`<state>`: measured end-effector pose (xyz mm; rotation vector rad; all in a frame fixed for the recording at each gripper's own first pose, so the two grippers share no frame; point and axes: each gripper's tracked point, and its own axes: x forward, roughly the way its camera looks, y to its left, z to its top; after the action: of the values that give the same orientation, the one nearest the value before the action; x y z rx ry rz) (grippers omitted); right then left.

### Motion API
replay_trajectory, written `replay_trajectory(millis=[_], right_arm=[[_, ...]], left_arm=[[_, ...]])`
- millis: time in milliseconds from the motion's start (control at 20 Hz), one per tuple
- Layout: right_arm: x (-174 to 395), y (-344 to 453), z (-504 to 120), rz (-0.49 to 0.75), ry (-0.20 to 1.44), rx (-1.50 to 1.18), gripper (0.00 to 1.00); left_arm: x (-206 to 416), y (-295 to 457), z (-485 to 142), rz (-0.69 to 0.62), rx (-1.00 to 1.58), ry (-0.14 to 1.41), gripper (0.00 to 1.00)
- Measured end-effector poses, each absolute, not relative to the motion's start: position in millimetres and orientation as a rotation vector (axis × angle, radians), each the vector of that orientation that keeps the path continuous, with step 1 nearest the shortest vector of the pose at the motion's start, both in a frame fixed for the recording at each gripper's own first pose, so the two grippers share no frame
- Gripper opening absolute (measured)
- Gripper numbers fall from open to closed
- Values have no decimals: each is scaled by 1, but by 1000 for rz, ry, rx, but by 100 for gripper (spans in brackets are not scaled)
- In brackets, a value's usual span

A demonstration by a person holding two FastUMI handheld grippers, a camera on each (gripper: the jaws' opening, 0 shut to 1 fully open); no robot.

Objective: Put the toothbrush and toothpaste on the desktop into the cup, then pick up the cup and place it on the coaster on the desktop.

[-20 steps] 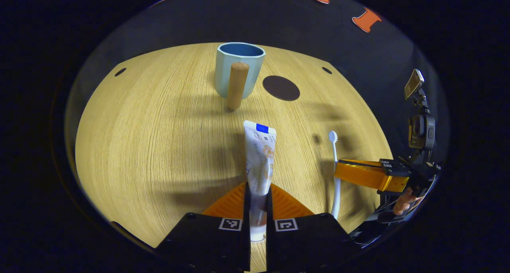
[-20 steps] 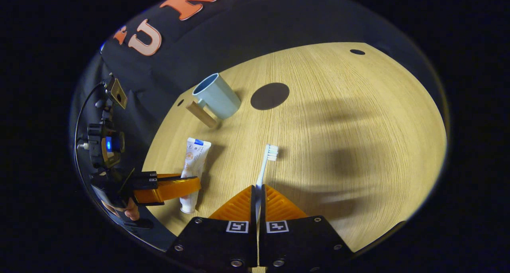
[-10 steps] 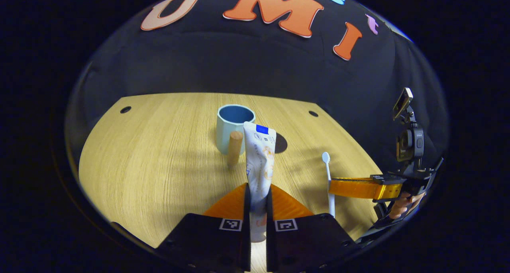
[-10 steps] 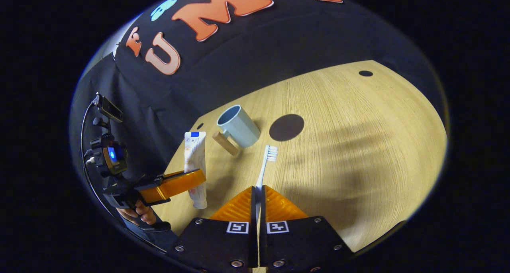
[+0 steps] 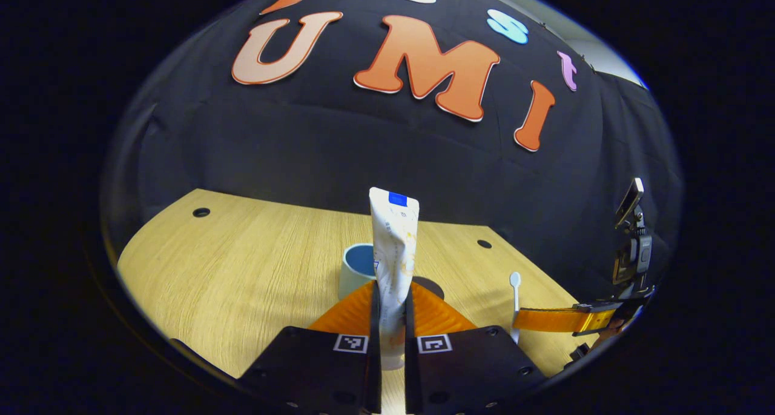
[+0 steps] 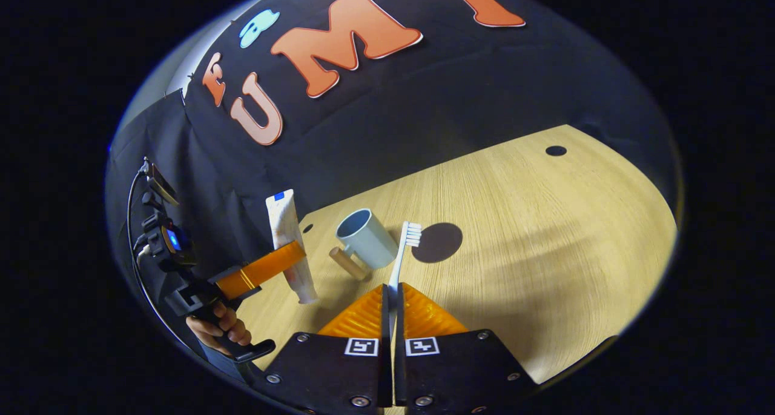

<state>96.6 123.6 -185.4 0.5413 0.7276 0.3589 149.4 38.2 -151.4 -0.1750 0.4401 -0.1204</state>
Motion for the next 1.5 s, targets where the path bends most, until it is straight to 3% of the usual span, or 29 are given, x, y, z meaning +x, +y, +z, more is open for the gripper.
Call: replay_trajectory(millis=[300, 700, 1500], right_arm=[[129, 125, -167, 377, 625, 511, 2], [166, 118, -169, 367, 573, 517, 2], [224, 137, -159, 365, 453, 493, 2]], left_arm=[[208, 57, -107, -94, -181, 278, 14], [265, 57, -112, -107, -209, 178, 15], [280, 67, -200, -133, -338, 326, 15]])
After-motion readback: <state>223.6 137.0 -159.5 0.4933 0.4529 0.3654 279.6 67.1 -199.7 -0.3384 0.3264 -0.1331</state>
